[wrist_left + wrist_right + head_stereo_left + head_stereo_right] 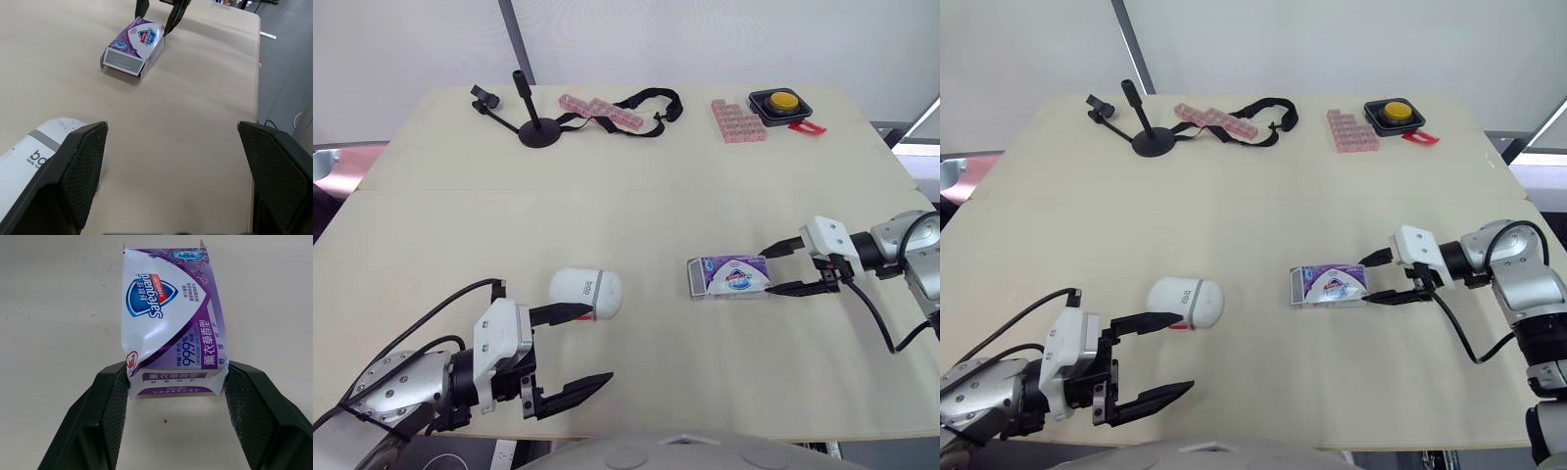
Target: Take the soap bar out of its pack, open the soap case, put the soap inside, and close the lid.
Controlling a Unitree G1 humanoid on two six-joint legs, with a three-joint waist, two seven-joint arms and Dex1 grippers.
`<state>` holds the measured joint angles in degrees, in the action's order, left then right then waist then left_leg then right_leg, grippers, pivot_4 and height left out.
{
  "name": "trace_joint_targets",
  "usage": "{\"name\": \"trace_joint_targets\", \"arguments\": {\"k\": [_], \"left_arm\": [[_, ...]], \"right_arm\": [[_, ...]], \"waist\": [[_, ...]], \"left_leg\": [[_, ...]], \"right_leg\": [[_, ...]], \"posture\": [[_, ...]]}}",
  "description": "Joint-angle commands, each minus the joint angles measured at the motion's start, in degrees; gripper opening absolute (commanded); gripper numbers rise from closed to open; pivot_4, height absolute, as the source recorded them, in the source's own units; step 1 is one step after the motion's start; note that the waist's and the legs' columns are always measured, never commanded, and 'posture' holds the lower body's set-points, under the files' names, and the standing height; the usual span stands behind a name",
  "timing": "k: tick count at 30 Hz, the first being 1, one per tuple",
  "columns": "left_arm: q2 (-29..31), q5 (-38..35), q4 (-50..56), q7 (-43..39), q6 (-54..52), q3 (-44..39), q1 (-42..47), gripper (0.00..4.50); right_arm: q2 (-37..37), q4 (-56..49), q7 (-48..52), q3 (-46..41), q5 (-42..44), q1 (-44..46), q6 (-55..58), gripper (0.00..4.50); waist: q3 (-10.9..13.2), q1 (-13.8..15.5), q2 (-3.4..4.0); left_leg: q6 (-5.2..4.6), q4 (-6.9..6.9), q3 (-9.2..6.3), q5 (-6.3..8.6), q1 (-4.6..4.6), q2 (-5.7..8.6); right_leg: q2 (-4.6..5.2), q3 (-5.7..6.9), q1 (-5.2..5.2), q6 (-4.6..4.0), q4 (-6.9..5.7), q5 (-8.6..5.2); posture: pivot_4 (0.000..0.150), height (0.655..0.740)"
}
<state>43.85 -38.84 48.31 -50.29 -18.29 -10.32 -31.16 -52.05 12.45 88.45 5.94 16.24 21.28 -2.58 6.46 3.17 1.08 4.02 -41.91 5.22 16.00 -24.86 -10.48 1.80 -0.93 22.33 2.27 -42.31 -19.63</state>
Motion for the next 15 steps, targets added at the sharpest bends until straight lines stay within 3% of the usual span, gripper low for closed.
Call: {"name": "trace_joint_targets", "arguments": {"k": [1,9,15], "left_arm": [[0.5,-0.87,3.39,-0.33,0.28,-1.34,-0.19,4.5],[0.59,-1.35,3.1,-0.5,-0.09,-1.33,0.14,4.5],[0.58,-1.49,2.95,-0.32,-0.44,-1.15,0.71,4.5]], "right_arm": [[-2.21,-3.86,-0.12,-2.78,1.61,1.86,2.61,2.99],[-6.61,-13.43,0.59,-1.59,2.16,6.17,12.69,2.99],[-8.21,-15.33,1.78,-0.54,1.05,8.78,13.52,2.99]], "waist": [[0.0,0.0,0.0],[0.0,0.04,-0.01],[0.0,0.29,-0.01]], "left_leg": [[0.01,0.0,0.0,0.0,0.0,0.0],[0.03,0.02,0.0,-0.01,0.02,-0.01],[0.05,0.02,0.0,-0.02,0.01,-0.01]], "right_leg": [[0.0,0.0,0.0,0.0,0.0,0.0],[-0.02,-0.01,-0.01,0.01,0.0,0.0],[0.0,-0.01,0.0,0.01,0.01,0.01]], "posture": [[0.15,0.7096],[0.15,0.7096],[0.15,0.7096]]}}
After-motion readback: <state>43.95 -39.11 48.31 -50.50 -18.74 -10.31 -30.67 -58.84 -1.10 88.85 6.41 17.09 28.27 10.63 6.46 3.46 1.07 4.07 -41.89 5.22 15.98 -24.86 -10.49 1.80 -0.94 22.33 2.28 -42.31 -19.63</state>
